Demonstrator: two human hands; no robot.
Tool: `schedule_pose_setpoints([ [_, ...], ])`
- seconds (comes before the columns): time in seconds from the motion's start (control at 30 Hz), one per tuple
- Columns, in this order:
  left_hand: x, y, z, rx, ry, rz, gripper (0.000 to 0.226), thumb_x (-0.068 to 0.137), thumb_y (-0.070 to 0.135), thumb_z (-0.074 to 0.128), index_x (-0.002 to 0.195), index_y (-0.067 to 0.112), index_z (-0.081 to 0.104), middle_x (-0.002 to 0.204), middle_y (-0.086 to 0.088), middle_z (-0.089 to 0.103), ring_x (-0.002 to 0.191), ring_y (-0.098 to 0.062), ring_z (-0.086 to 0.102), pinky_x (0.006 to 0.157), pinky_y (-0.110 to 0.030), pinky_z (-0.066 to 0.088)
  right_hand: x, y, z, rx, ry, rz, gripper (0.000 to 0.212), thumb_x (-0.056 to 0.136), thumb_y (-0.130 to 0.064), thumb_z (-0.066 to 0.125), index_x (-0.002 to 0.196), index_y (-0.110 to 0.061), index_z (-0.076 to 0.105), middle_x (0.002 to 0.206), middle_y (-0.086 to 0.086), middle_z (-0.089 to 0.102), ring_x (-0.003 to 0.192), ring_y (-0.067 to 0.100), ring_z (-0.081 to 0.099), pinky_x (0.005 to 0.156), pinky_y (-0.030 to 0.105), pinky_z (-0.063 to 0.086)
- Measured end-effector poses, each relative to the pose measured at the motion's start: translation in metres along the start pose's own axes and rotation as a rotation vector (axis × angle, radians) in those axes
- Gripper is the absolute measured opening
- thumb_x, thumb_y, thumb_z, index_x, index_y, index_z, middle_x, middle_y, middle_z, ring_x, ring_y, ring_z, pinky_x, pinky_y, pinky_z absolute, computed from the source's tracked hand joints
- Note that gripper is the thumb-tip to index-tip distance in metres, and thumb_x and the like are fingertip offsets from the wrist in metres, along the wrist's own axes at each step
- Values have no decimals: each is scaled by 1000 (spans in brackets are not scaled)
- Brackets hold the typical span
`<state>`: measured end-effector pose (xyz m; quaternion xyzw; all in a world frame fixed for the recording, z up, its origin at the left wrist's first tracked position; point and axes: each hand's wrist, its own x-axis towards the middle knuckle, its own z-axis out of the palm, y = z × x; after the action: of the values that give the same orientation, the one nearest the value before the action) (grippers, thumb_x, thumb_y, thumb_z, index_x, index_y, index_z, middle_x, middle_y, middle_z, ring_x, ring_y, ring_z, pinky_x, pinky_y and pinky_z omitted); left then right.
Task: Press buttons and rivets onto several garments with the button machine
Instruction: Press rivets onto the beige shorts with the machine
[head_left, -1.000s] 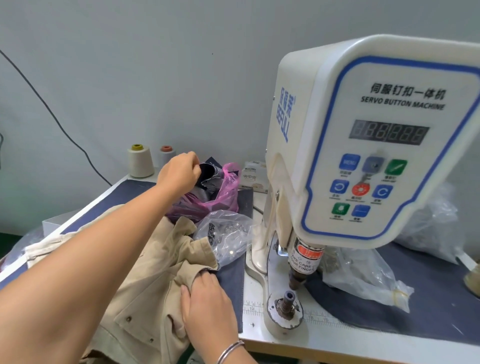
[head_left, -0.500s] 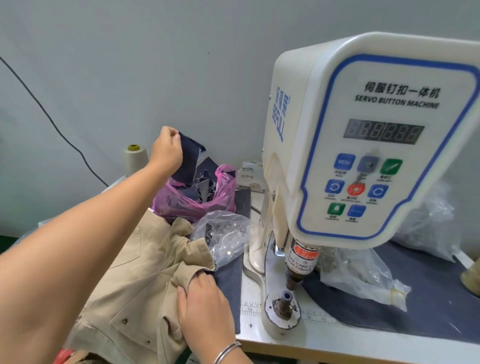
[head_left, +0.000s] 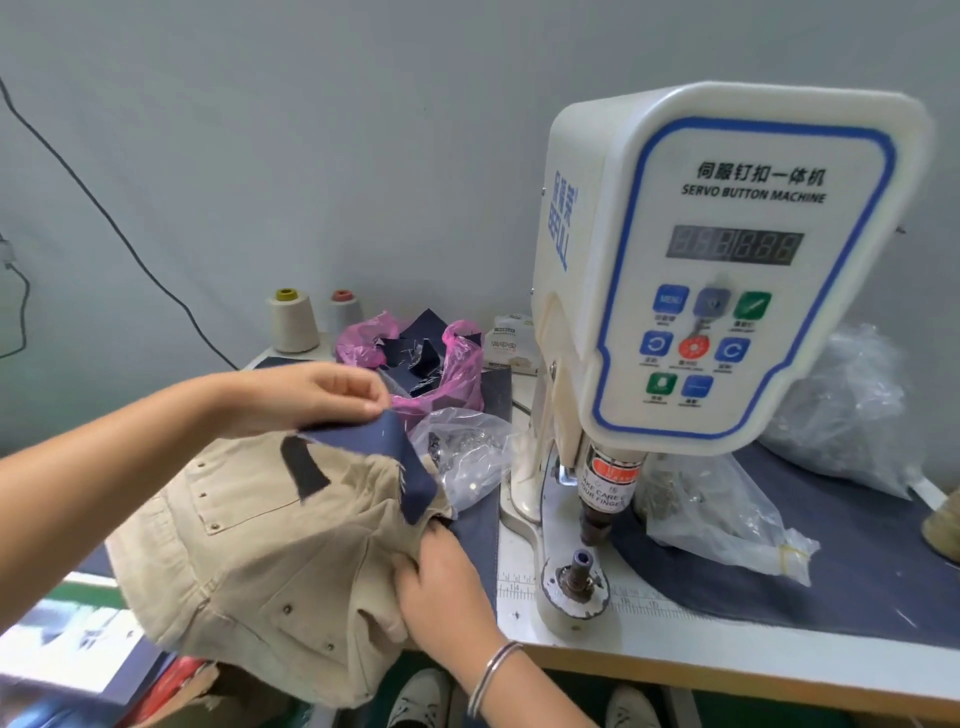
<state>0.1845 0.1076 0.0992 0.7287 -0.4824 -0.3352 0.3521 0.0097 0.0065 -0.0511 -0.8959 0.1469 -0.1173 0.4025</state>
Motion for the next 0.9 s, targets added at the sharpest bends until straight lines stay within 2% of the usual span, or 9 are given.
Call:
schedule_pose_setpoints([
  [0.1,2,-43,3,935,-3,-24,15,96,30,52,81,31,56,87,14,61,85,-12,56,81,-31,47,-11,2,-10,50,14,25,22,91,-22,48,109,-12,54,113,3,52,105,18,50,93,30,40],
  [0.17,-1,-72,10,1269,158,-30,9,85,37,49,88,34,57,96,15,61,92,-15,55,79,-33,47,-21,3,-19,1,72,49,13,91,-32,49,94,-20,52,101,-6,49,92,9,49,80,21,41],
  [0.2,-3,-86,16,1246,222,-112,13,81,35,51,92,35,57,100,14,62,94,-16,55,79,-32,47,-25,2,-25,14,138,56,12,89,-35,50,90,-23,49,97,-9,46,88,5,48,75,17,39],
  [0.27,-2,-109,37,929,310,-360,19,80,23,58,96,33,55,108,3,65,95,-21,57,81,-34,47,-25,-8,-35,117,311,32,11,87,-36,51,91,-27,45,95,-14,41,87,2,47,72,15,41],
  [0.37,5,-127,72,715,653,-468,8,83,26,58,86,24,50,91,1,60,81,-24,52,70,-34,41,0,-27,-48,129,483,-80,8,93,-30,47,97,-24,43,96,-15,39,92,8,45,83,25,43],
  [0.47,5,-129,85,793,793,-434,11,84,27,54,79,26,44,80,6,49,74,-22,44,66,-34,30,50,-35,-57,-242,316,-54,21,97,-15,39,107,-9,57,110,4,55,105,21,49,92,34,39],
  [0.6,4,-131,84,802,824,-408,8,84,27,54,81,24,47,81,5,53,78,-25,52,66,-34,29,94,-24,-56,-677,57,69,29,93,-3,44,116,-4,61,115,14,64,107,31,60,84,36,48],
  [0.77,6,-132,84,720,837,-386,14,84,33,55,76,25,46,81,4,58,82,-26,54,69,-35,33,109,-5,-47,-842,-5,-4,30,94,-7,43,118,-15,61,115,8,64,105,29,61,70,32,41],
  [0.9,9,-131,85,704,822,-388,21,85,39,51,73,23,44,83,5,55,84,-24,49,71,-36,29,111,-4,-35,-933,-11,-96,27,95,-9,42,111,-12,64,112,7,65,104,28,62,71,33,39],
])
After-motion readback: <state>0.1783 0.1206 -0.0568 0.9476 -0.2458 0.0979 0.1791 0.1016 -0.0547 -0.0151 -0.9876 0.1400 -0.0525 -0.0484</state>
